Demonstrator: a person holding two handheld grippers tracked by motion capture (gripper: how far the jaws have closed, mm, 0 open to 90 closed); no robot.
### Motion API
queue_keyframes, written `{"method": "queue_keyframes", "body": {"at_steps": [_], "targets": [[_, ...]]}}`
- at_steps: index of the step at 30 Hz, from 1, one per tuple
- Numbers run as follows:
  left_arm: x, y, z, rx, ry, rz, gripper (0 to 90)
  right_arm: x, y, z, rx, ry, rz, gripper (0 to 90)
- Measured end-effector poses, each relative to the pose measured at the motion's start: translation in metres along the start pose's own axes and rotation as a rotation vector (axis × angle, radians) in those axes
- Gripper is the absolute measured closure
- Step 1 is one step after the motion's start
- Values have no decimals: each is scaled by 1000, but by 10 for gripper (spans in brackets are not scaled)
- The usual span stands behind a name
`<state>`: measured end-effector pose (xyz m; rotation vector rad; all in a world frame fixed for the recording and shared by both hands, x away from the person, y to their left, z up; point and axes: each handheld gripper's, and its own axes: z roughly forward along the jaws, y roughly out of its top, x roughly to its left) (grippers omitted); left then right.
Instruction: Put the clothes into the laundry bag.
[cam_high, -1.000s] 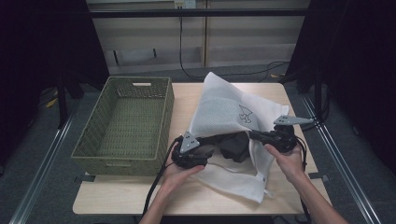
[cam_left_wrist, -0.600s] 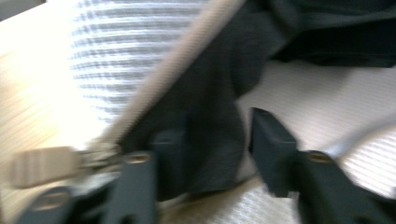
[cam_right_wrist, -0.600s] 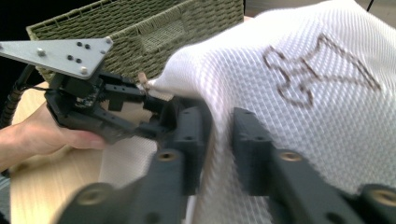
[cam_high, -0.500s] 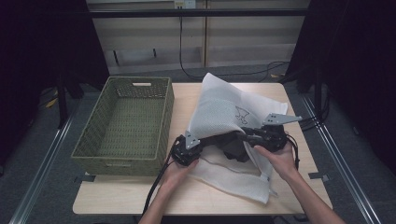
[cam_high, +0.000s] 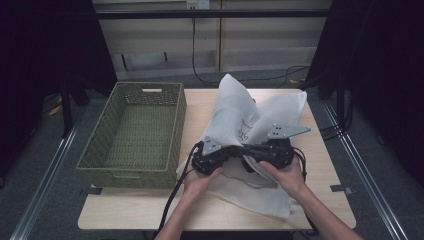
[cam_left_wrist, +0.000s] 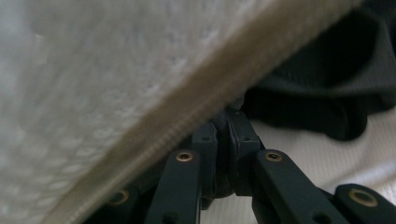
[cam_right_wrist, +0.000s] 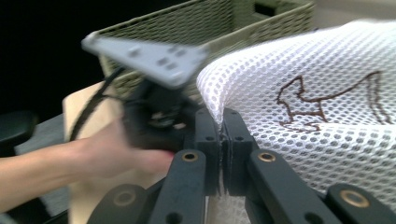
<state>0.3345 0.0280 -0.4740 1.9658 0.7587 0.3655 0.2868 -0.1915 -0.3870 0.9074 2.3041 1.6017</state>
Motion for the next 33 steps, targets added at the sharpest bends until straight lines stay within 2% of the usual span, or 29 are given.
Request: {"method": "queue_keyframes", "body": {"at_steps": [2, 7, 9, 13, 16, 17, 19, 20, 24, 25, 26, 27, 28, 30, 31, 32, 33], "targets": [[5, 0, 7, -18, 19, -27, 838, 3, -9, 3, 25, 36, 28, 877], [10, -6, 15, 4, 49, -32, 831, -4, -33, 11, 99, 47, 66, 879], [11, -10, 17, 17, 65, -19, 819, -8, -44, 19, 143, 51, 77, 879], [13, -16, 13, 28, 54, -6, 775, -11, -56, 31, 197, 61, 85, 878], [14, -18, 10, 36, 53, 4, 686, -12, -60, 35, 214, 59, 87, 877], [13, -19, 5, 54, 46, 19, 654, -14, -62, 38, 228, 56, 86, 876], [10, -21, -2, 52, 46, 30, 564, -17, -65, 40, 235, 52, 93, 876], [7, -22, -8, 40, 33, 31, 539, -19, -66, 40, 241, 50, 100, 875], [-4, -27, -25, 48, 0, 62, 439, -25, -69, 39, 256, 33, 98, 875], [-7, -28, -29, 55, 19, 82, 414, -26, -70, 39, 258, 28, 93, 874], [-10, -29, -33, 51, 31, 85, 374, -28, -71, 40, 264, 21, 89, 874], [-12, -29, -38, 53, 17, 87, 340, -29, -73, 40, 271, 12, 91, 874], [-15, -31, -42, 37, -20, 68, 322, -30, -73, 40, 279, 6, 92, 874], [-21, -33, -46, 45, -30, 110, 278, -31, -74, 41, 286, -9, 73, 873], [-23, -34, -47, 54, -52, 110, 271, -32, -74, 41, 287, -11, 74, 873], [-23, -34, -47, 54, -52, 110, 261, -32, -75, 42, 292, -15, 76, 873], [-28, -38, -43, 89, -102, 145, 253, -32, -76, 43, 302, -22, 70, 873]]}}
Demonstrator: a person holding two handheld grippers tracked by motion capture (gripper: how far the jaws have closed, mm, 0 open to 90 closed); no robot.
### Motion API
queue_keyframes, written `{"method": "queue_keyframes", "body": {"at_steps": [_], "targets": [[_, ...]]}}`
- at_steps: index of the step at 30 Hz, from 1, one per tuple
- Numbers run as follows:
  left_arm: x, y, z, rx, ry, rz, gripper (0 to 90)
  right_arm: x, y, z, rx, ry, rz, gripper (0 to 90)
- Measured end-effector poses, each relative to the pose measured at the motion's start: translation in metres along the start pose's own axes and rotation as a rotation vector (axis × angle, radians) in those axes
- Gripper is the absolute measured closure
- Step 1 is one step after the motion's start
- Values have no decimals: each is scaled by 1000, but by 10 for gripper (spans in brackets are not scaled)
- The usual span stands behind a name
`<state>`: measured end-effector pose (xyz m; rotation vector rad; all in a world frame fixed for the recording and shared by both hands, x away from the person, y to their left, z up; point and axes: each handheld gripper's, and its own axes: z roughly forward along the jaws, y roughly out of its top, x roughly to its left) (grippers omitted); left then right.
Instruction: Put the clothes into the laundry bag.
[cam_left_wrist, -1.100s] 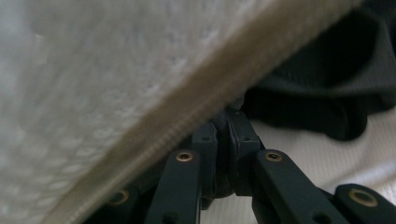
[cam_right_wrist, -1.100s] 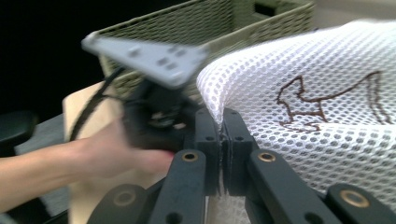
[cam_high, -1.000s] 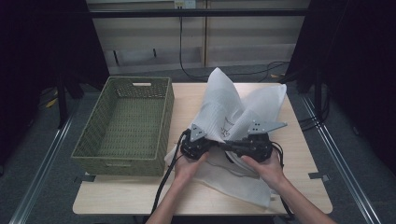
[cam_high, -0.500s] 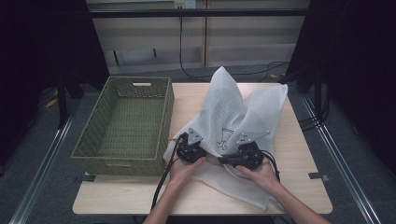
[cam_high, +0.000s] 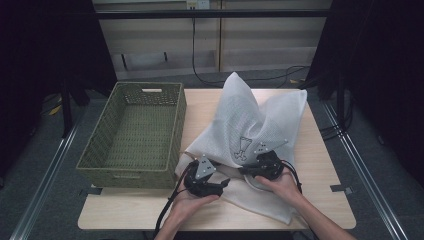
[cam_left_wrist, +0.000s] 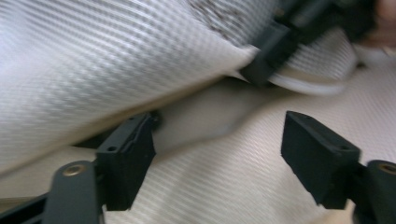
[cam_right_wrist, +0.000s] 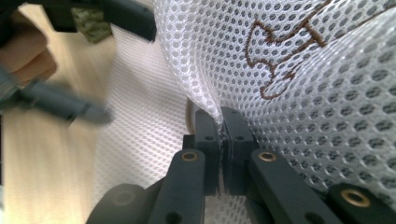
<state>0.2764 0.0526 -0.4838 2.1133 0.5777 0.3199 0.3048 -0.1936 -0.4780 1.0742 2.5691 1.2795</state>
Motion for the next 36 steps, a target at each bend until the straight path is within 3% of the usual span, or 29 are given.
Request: {"method": "queue_keyframes", "body": {"at_steps": [1, 4, 5, 6, 7, 8, 11, 12, 14, 16, 19, 20, 25, 26, 27, 33, 36], "targets": [[-3, -1, 2, 28, -11, 14, 281, 0, 0, 1, 4, -4, -3, 872], [-9, -5, 8, 24, -77, 71, 276, 0, -1, 6, 23, -2, -5, 871], [-10, -7, 11, 30, -98, 73, 262, 0, -2, 8, 33, 5, 3, 871], [-11, -7, 12, 60, -92, 78, 258, 0, -2, 9, 53, 4, -4, 871], [-11, -8, 14, 87, -106, 96, 241, 0, -3, 11, 61, 6, -5, 872], [-11, -9, 17, 101, -125, 88, 227, 0, -3, 12, 72, 5, -8, 872], [-11, -11, 21, 151, -110, 91, 250, 0, -5, 19, 109, 20, -15, 874], [-10, -11, 22, 129, -122, 78, 288, 0, -6, 20, 117, 18, -15, 873], [-6, -9, 22, 140, -119, 75, 385, 1, -5, 21, 122, 6, -10, 874], [-5, -7, 23, 142, -112, 80, 562, 0, -4, 21, 119, -1, -5, 873], [-4, -5, 30, 107, -117, 76, 823, -1, -3, 23, 117, -4, -2, 873], [-5, -3, 30, 121, -116, 65, 845, -1, -3, 23, 110, -9, 3, 873], [-10, 2, 32, 86, -160, 56, 866, -6, -1, 21, 107, -23, 8, 871], [-15, 7, 34, 77, -186, 77, 867, -10, 0, 20, 93, -28, 14, 872], [-15, 7, 34, 77, -186, 77, 868, -10, 0, 20, 93, -28, 14, 872], [-42, 28, 51, 46, -263, 109, 874, -21, 7, 16, 81, -62, 35, 873], [-54, 37, 58, 28, -282, 118, 876, -23, 8, 13, 73, -71, 31, 874]]}}
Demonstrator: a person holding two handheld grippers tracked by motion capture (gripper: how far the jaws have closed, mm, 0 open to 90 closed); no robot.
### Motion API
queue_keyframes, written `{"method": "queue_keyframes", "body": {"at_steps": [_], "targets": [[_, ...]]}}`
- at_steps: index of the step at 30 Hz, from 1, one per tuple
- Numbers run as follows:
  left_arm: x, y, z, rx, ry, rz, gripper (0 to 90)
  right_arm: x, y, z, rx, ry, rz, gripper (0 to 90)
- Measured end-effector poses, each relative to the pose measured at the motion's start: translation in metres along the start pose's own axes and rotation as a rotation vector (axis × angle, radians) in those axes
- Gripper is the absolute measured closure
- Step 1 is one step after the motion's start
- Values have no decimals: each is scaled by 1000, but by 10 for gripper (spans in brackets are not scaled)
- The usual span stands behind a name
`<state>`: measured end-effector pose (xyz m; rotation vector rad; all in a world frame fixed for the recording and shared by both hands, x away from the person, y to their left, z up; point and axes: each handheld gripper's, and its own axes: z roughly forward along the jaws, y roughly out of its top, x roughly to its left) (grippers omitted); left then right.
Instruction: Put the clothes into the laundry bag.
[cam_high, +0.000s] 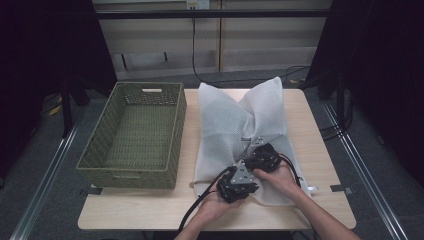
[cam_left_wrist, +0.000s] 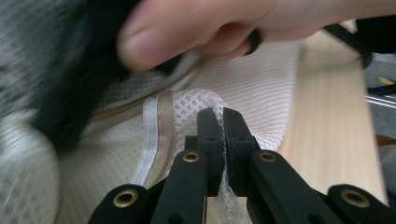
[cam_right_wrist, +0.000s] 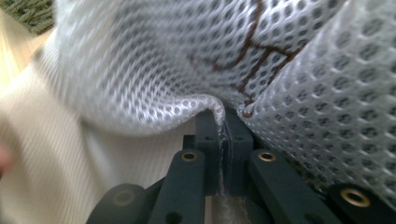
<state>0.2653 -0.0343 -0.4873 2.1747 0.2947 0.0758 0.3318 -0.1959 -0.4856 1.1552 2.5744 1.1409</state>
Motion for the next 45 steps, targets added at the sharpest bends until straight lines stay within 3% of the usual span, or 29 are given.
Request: {"method": "queue_keyframes", "body": {"at_steps": [3, 5, 9, 11, 13, 15, 16, 19, 21, 24, 26, 27, 28, 30, 32, 35, 38, 39, 40, 42, 43, 44, 45], "targets": [[-5, 9, 8, -3, -37, 1, 877, -3, 1, -1, -8, -7, 5, 875], [-11, 12, 12, 8, -52, 36, 877, -5, 3, 0, -17, -9, 0, 875], [-11, 6, 9, 34, -73, 53, 876, -9, 2, 3, -23, -16, 4, 875], [-10, -2, 3, 57, -58, 52, 875, -9, 1, 5, -22, -13, 5, 873], [-8, -7, -2, 87, -7, 85, 873, -7, -1, 5, -24, -12, 0, 872], [-5, -10, -5, 93, 1, 85, 872, -6, -2, 5, -21, -21, -5, 871], [1, -14, -9, 96, 33, 68, 867, -6, -2, 6, -22, -31, 5, 871], [8, -18, -12, 75, 53, 30, 852, -6, -2, 7, -27, -54, 6, 867], [9, -20, -10, 86, 69, 38, 831, -7, -2, 7, -31, -55, 9, 860], [12, -22, -12, 55, 82, -5, 712, -9, -4, 6, -32, -46, 13, 799], [12, -22, -20, -11, 49, -28, 684, -8, -6, 4, -17, -31, -7, 753], [12, -22, -20, -11, 49, -28, 648, -8, -6, 4, -17, -31, -7, 753], [10, -23, -29, -54, 44, -39, 641, -6, -7, -1, -32, -27, -13, 707], [9, -24, -38, -69, 55, -33, 632, -3, -8, -6, -41, -26, -25, 685], [15, -26, -50, -130, 28, -90, 642, 0, -8, -12, -45, -32, -42, 670], [26, -30, -69, -188, 88, -134, 662, 3, -9, -20, -62, -19, -44, 668], [36, -36, -82, -143, 196, -130, 672, 6, -12, -28, -65, -13, -48, 677], [36, -36, -82, -143, 196, -130, 669, 6, -14, -31, -66, -6, -50, 678], [44, -44, -86, -119, 248, -151, 670, 6, -15, -33, -61, -6, -52, 711], [49, -52, -87, -115, 257, -196, 677, 5, -20, -35, -55, -4, -46, 775], [49, -52, -87, -115, 257, -196, 684, 4, -22, -35, -51, 5, -43, 831], [51, -59, -84, -73, 292, -212, 684, 2, -24, -35, -45, 20, -35, 839], [51, -59, -84, -73, 292, -212, 682, 2, -26, -35, -30, 24, -30, 846]]}}
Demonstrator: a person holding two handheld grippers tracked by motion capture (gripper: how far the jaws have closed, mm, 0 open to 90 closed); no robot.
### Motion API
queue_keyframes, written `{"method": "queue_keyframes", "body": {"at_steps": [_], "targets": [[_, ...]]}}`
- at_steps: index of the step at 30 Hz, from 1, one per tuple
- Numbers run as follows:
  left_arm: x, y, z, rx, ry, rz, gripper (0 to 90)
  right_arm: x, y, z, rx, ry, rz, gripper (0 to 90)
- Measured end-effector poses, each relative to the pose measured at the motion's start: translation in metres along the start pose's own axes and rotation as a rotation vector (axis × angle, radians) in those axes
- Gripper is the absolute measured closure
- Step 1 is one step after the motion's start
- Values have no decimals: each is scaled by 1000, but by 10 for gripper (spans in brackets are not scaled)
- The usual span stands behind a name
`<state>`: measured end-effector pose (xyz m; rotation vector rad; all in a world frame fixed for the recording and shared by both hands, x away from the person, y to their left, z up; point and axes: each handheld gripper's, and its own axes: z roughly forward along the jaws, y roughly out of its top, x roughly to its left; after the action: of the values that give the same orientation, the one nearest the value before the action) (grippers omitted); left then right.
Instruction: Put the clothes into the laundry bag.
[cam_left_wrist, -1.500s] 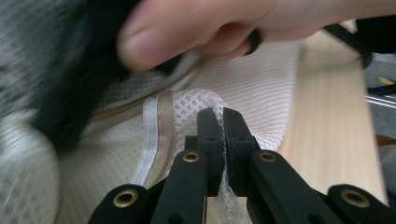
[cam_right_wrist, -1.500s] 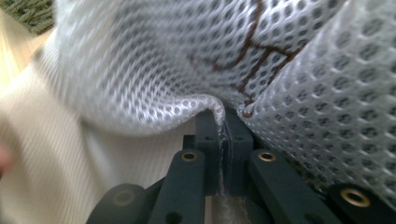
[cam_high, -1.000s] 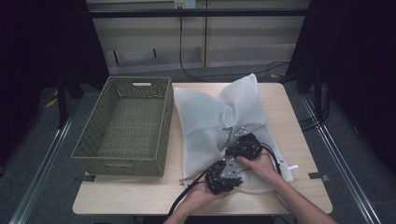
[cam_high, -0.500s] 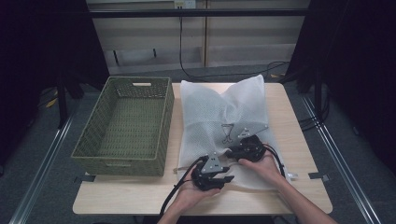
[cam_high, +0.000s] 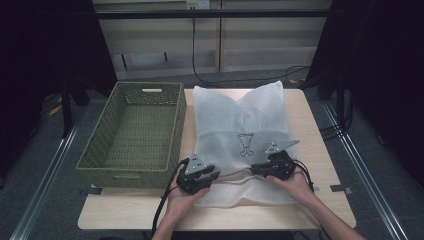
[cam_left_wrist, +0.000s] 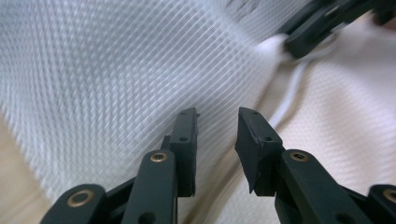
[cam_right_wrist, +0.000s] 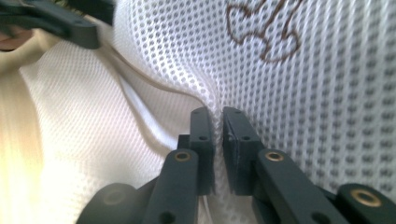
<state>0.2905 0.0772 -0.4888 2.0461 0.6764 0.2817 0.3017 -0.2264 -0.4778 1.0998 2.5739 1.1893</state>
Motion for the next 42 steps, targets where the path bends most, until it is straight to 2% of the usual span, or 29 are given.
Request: {"method": "queue_keyframes", "body": {"at_steps": [1, 2, 5, 8, 12, 13, 14, 15, 18, 19, 20, 21, 23, 24, 25, 26, 27, 29, 31, 33, 35, 36, 37, 38, 39, 42], "targets": [[1, -4, 4, 44, 24, 6, 667, 0, -2, 1, 6, 0, -5, 854], [2, -6, 6, 54, 46, 4, 652, 0, -3, 1, 9, 5, -6, 854], [6, -10, 11, 127, 91, 15, 641, 0, -5, -2, 9, 5, 1, 834], [9, -12, 11, 118, 82, -16, 635, -3, -10, -5, 6, -11, 19, 804], [9, -12, 12, 132, 81, -15, 635, -6, -14, -11, -26, -6, 27, 769], [9, -12, 13, 135, 100, 2, 634, -4, -15, -16, -47, 0, 23, 714], [9, -12, 13, 135, 100, 2, 631, -3, -16, -17, -55, -2, 24, 667], [9, -11, 14, 141, 110, 17, 622, -2, -17, -19, -55, -16, 19, 666], [14, -9, 17, 139, 127, 15, 606, -2, -23, -24, -75, -22, 26, 659], [15, -9, 19, 128, 124, -10, 604, -4, -25, -26, -83, -25, 34, 652], [16, -8, 19, 140, 134, 1, 595, -5, -26, -26, -89, -27, 41, 646], [17, -8, 20, 127, 130, -10, 590, -6, -26, -27, -90, -29, 44, 639], [17, -7, 20, 141, 161, 18, 559, -6, -26, -30, -105, -30, 51, 630], [17, -7, 21, 125, 161, -2, 536, -5, -26, -31, -113, -43, 48, 617], [18, -7, 19, 115, 148, -2, 507, -4, -25, -33, -123, -50, 48, 610], [18, -8, 17, 88, 117, -22, 463, -2, -25, -35, -141, -54, 45, 602], [16, -9, 15, 59, 104, -39, 444, -1, -24, -38, -157, -58, 41, 581], [10, -9, 9, 42, 117, -2, 399, 3, -24, -45, -200, -74, 45, 536], [3, -8, 3, 10, 95, 13, 346, 5, -24, -52, -241, -94, 50, 491], [-4, -7, -7, -27, 98, 19, 295, 10, -25, -61, -309, -151, 49, 441], [-11, -7, -20, -105, 75, -16, 251, 12, -25, -67, -350, -151, 58, 392], [-11, -7, -20, -105, 75, -16, 233, 12, -25, -67, -350, -151, 58, 392], [-17, -7, -32, -159, 74, -1, 216, 13, -27, -72, -363, -159, 57, 363], [-18, -7, -35, -181, 65, 3, 202, 14, -30, -74, -373, -162, 70, 341], [-20, -8, -40, -194, 66, 10, 201, 13, -32, -76, -379, -161, 73, 335], [-25, -13, -51, -208, 90, 25, 193, 15, -40, -85, -415, -203, 73, 332]]}}
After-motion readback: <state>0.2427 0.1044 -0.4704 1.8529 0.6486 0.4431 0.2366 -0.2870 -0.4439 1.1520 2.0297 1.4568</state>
